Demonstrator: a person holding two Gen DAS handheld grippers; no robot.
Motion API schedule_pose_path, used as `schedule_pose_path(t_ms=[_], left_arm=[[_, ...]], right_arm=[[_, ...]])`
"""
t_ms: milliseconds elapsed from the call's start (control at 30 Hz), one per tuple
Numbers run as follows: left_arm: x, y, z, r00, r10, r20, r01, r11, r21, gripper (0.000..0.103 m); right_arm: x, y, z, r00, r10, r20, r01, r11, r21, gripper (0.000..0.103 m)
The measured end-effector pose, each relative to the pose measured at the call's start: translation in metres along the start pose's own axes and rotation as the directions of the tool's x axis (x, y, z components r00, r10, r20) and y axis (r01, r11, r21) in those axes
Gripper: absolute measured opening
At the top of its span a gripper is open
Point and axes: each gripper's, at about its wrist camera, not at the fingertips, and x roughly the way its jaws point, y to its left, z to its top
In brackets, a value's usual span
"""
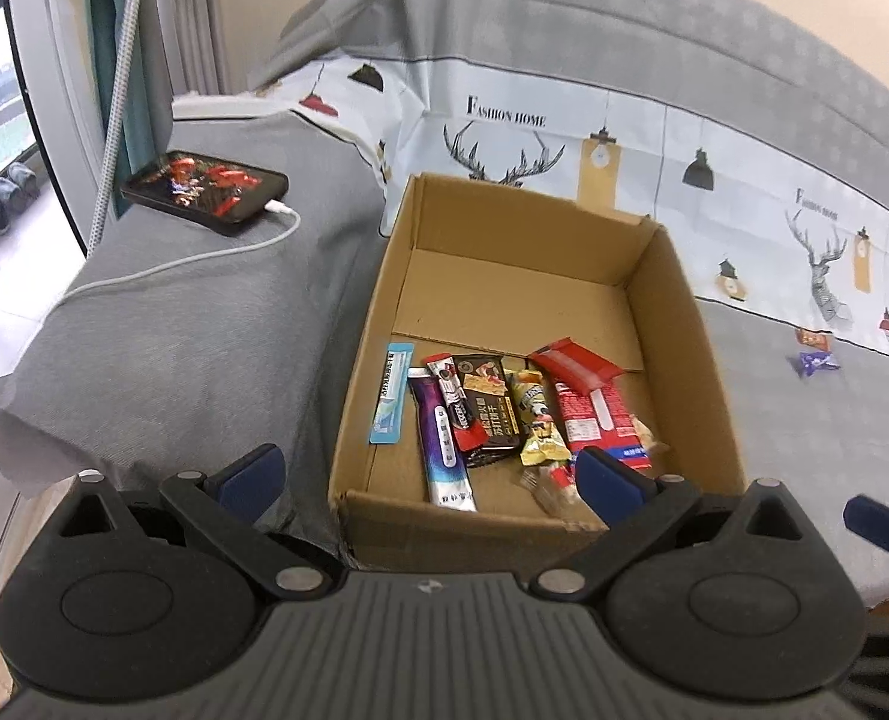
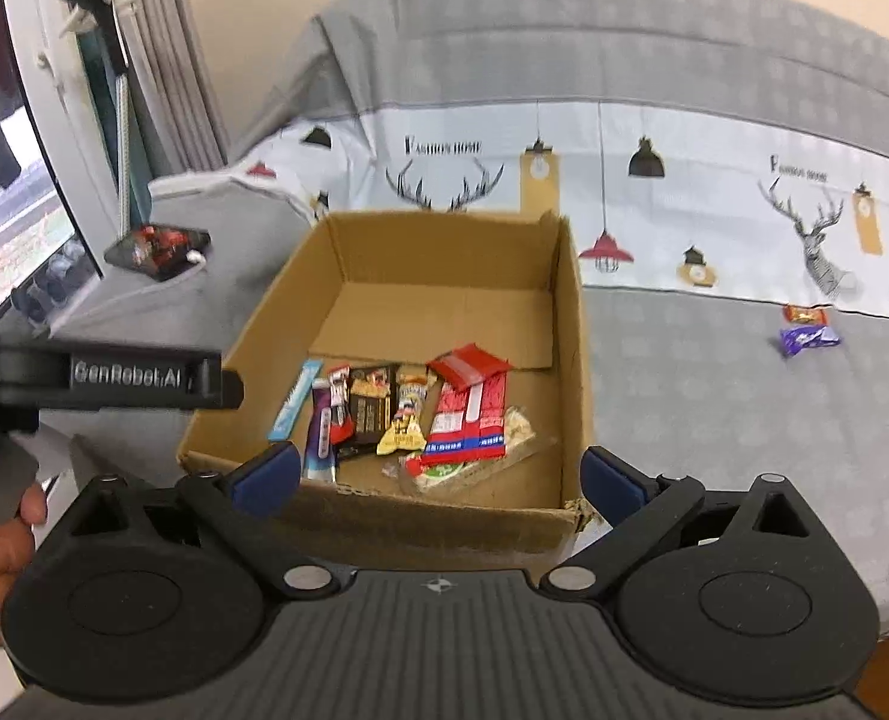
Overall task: Organize snacks
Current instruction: 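Lift both open grippers out of the box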
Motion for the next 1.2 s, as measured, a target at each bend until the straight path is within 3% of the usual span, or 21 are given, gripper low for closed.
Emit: schedule_pose_path(t_ms=[533, 1200], left_arm=[[-0.053, -0.002, -0.02, 0.995, 0.013, 0.103, -0.015, 1.0, 0.017, 0.103], [-0.074, -0.002, -0.029, 0.99, 0.017, 0.143, -0.021, 0.999, 0.029, 0.103]], right_arm=[[-0.049, 0.005, -0.016, 0.996, 0.031, 0.086, -0.03, 1.0, -0.008, 0.101], [-0.07, 0.006, -0.022, 0.989, 0.041, 0.139, -0.04, 0.999, -0.009, 0.102]])
